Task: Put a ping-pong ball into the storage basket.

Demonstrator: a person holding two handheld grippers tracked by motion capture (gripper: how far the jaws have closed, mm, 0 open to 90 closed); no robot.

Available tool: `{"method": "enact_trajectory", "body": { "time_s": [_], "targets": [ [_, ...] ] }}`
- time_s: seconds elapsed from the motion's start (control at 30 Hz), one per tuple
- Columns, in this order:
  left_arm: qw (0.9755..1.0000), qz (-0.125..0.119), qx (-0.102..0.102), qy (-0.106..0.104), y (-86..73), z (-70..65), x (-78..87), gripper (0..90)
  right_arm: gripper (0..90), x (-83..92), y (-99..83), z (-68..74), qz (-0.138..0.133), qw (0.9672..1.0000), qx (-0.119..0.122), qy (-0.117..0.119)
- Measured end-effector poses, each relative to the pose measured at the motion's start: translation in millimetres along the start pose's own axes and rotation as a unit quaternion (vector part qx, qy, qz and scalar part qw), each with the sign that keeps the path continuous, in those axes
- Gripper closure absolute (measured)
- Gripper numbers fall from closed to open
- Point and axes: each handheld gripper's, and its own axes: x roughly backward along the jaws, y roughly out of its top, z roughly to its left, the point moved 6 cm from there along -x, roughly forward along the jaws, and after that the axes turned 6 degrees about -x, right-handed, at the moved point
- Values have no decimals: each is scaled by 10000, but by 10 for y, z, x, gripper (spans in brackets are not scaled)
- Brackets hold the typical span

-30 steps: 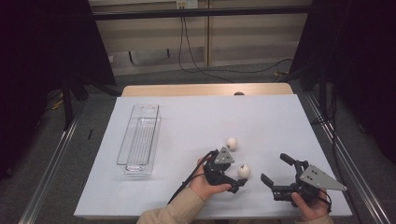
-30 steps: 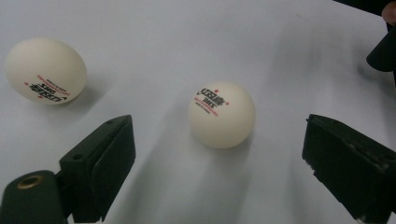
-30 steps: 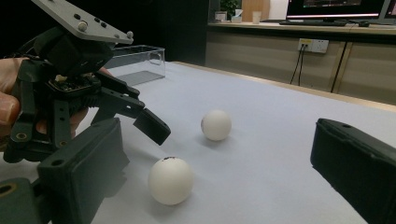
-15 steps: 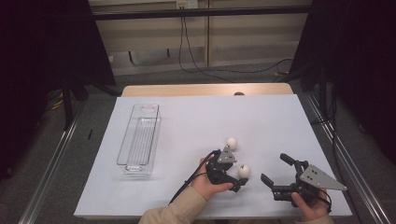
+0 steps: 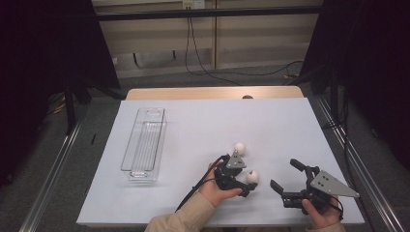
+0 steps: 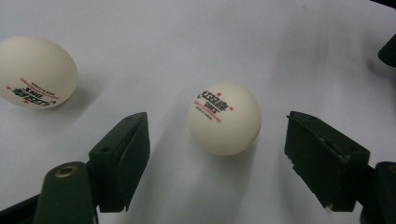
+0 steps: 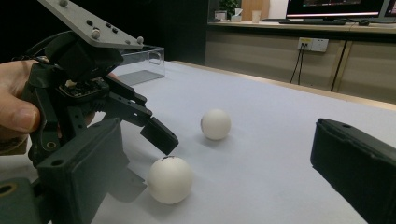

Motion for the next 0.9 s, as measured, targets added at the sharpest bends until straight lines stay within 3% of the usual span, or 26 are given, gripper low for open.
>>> {"method": "enact_trajectory", "body": {
  "time_s": [0.9],
  "targets": [
    [9999,113,-95,-49,6,7,-87,338,23,1,1,0,-1,10000,-13,-5]
  ]
}}
